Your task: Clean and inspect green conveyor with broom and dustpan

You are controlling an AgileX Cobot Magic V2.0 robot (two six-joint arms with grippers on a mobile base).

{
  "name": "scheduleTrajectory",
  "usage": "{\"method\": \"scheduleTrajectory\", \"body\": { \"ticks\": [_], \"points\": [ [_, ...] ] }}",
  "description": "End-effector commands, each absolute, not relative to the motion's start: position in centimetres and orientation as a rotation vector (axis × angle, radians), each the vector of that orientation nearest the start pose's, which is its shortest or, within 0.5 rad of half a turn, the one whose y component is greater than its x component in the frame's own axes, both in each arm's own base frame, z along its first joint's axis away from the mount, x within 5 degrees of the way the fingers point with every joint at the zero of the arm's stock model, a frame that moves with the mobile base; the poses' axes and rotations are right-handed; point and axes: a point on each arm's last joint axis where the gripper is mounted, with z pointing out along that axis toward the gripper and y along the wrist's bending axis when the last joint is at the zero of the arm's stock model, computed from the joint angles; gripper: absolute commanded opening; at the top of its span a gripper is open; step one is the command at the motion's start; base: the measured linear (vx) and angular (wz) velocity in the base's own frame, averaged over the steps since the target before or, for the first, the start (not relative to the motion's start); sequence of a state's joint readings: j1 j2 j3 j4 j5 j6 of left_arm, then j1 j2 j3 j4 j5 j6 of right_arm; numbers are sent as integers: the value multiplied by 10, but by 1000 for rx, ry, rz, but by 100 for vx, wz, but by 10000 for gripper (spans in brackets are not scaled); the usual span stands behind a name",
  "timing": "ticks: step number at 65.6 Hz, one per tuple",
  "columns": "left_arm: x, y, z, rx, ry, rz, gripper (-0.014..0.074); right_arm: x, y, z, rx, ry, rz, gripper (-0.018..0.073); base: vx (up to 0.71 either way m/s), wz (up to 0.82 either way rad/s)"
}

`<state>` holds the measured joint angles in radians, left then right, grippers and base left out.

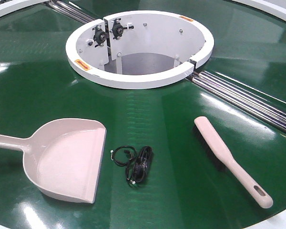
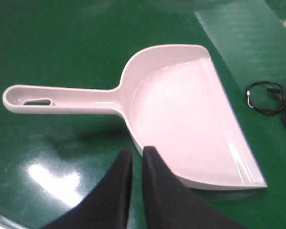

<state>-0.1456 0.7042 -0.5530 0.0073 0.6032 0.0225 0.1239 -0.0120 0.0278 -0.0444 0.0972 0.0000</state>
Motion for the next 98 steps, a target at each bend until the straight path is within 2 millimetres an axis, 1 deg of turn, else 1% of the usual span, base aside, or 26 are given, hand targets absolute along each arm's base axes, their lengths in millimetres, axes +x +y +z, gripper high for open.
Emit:
{"method": "scheduleTrajectory", "body": {
  "ticks": [1,8,16,18,22,27,33,40,46,50,55,61,65,67,70,73,76,86,94,98],
  "points": [
    [139,-20,296,182,2172,-63,109,55,7,202,-125,1507,60,-8,0,0],
    [143,-20,293,184,2193,-62,218,55,7,202,-125,1507,60,-8,0,0],
    [143,-20,292,186,2200,-61,379,55,7,202,-125,1507,60,-8,0,0],
    [144,-20,293,186,2198,-60,430,55,7,202,-125,1507,60,-8,0,0],
    [144,-20,293,191,2196,-52,498,55,7,202,-125,1507,60,-8,0,0],
    [144,-19,293,203,2194,-32,556,55,7,202,-125,1507,60,-8,0,0],
    [144,-19,293,202,2193,-35,580,55,7,202,-125,1507,60,-8,0,0],
    [143,-20,293,183,2196,-62,580,55,7,202,-125,1507,60,-8,0,0],
    [143,-24,293,135,2207,-142,574,55,7,202,-125,1507,60,-8,0,0],
    [142,-24,293,161,2222,-132,565,55,7,202,-125,1507,60,-8,0,0],
    [144,-24,295,255,2264,-76,550,55,7,202,-125,1507,60,-8,0,0],
    [151,-24,307,371,2308,-20,532,55,7,202,-125,1507,60,-8,0,0],
    [158,-25,315,492,2329,21,521,55,7,202,-125,1506,60,-8,0,0],
    [163,-26,319,579,2339,46,516,55,7,202,-125,1506,60,-8,0,0],
    [169,-28,323,691,2352,75,513,55,7,202,-125,1507,60,-8,0,0],
    [177,-29,324,841,2366,110,513,55,7,202,-125,1507,60,-8,0,0],
    [186,-30,327,938,2361,132,513,55,7,202,-125,1507,60,-8,0,0],
    [220,-35,327,1254,2307,198,513,55,7,202,-125,1507,60,-8,0,0],
    [241,-37,321,1383,2284,226,513,55,7,202,-125,1507,60,-8,0,0],
    [250,-35,316,1492,2266,279,514,55,7,202,-125,1507,60,-8,0,0]
  ]
}}
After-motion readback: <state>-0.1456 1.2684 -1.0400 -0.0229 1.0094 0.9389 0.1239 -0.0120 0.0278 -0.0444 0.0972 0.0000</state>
